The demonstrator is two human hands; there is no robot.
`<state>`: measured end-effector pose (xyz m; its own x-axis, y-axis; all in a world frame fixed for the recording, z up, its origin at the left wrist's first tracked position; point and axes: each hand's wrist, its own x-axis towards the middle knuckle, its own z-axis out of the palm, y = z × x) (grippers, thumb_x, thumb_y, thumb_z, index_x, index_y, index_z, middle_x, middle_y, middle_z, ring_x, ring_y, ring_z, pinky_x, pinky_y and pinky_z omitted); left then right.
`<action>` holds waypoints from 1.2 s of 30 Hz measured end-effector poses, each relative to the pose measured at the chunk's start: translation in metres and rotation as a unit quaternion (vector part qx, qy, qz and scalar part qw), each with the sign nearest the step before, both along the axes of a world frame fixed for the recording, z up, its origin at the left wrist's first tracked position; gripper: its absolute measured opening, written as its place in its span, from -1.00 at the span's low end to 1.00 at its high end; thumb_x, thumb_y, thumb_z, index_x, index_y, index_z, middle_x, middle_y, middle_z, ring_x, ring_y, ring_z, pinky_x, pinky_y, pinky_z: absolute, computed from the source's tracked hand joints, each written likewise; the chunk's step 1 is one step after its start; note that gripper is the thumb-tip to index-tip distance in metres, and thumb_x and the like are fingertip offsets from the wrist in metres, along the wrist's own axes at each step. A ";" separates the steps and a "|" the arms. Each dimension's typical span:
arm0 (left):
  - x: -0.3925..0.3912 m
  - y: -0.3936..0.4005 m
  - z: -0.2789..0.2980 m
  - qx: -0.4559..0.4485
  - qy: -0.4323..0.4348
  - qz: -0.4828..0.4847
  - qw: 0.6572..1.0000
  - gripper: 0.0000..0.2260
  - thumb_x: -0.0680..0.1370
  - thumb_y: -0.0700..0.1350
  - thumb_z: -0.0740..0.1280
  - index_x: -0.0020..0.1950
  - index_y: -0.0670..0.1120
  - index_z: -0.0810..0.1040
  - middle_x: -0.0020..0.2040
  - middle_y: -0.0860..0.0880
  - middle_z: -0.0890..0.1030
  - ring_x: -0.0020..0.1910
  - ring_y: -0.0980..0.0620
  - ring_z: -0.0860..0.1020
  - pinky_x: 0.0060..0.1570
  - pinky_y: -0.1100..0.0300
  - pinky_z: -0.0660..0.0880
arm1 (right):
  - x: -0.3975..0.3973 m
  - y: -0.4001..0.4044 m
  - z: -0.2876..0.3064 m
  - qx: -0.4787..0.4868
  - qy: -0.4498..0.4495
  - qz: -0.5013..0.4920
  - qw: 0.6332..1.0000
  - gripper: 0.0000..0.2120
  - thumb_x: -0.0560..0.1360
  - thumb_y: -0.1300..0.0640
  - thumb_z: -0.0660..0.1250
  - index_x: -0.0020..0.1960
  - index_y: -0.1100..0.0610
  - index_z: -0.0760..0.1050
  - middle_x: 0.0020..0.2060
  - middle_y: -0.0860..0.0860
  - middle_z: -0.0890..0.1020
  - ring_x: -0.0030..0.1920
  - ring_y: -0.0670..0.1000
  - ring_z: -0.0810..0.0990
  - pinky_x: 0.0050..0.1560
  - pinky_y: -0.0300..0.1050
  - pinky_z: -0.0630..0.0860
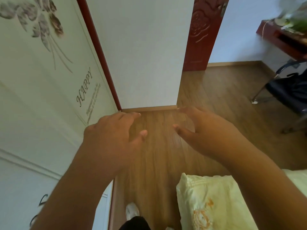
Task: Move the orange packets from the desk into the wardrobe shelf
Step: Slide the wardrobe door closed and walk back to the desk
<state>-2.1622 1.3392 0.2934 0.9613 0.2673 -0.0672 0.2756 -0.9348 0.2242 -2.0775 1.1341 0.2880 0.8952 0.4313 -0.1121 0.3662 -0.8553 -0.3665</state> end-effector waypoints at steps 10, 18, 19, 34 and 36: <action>0.170 0.068 -0.031 -0.009 0.068 -0.052 0.996 -0.40 0.56 0.41 0.07 0.56 0.23 0.22 0.55 0.13 0.35 0.50 0.02 0.36 0.46 -0.08 0.29 | 0.131 0.054 -0.010 -0.005 0.000 -0.092 0.996 -0.44 0.60 -0.30 0.25 0.55 -0.21 0.28 0.52 -0.17 0.44 0.39 -0.04 0.55 0.38 0.03 0.49; 0.301 0.123 -0.004 -0.004 0.057 -0.133 0.989 -0.37 0.52 0.40 0.03 0.59 0.28 0.11 0.61 0.14 0.23 0.57 0.02 0.25 0.52 -0.07 0.21 | 0.242 0.121 -0.003 -0.011 -0.010 -0.147 0.989 -0.42 0.61 -0.29 0.25 0.57 -0.21 0.25 0.54 -0.16 0.42 0.44 -0.03 0.50 0.41 0.05 0.47; 0.314 0.130 -0.007 -0.008 0.055 -0.138 0.989 -0.38 0.54 0.39 0.04 0.58 0.28 0.13 0.60 0.14 0.25 0.57 0.01 0.26 0.51 -0.07 0.21 | 0.253 0.126 -0.005 -0.012 -0.009 -0.151 0.988 -0.42 0.60 -0.30 0.24 0.57 -0.21 0.25 0.53 -0.16 0.42 0.44 -0.03 0.50 0.41 0.05 0.47; 0.511 0.106 -0.023 0.051 0.097 -0.163 0.981 -0.41 0.56 0.36 0.13 0.58 0.28 0.13 0.60 0.14 0.26 0.55 0.01 0.29 0.47 -0.09 0.29 | 0.446 0.089 -0.032 0.017 0.032 -0.205 0.978 -0.41 0.61 -0.31 0.22 0.58 -0.15 0.27 0.45 -0.09 0.52 0.36 0.01 0.56 0.35 0.12 0.55; 0.539 0.090 -0.014 0.059 0.099 -0.156 0.981 -0.37 0.51 0.40 0.04 0.57 0.29 0.14 0.60 0.14 0.26 0.55 0.02 0.29 0.47 -0.10 0.29 | 0.479 0.077 -0.029 0.024 0.032 -0.202 0.978 -0.41 0.61 -0.29 0.23 0.59 -0.13 0.28 0.48 -0.09 0.49 0.38 0.02 0.55 0.35 0.08 0.54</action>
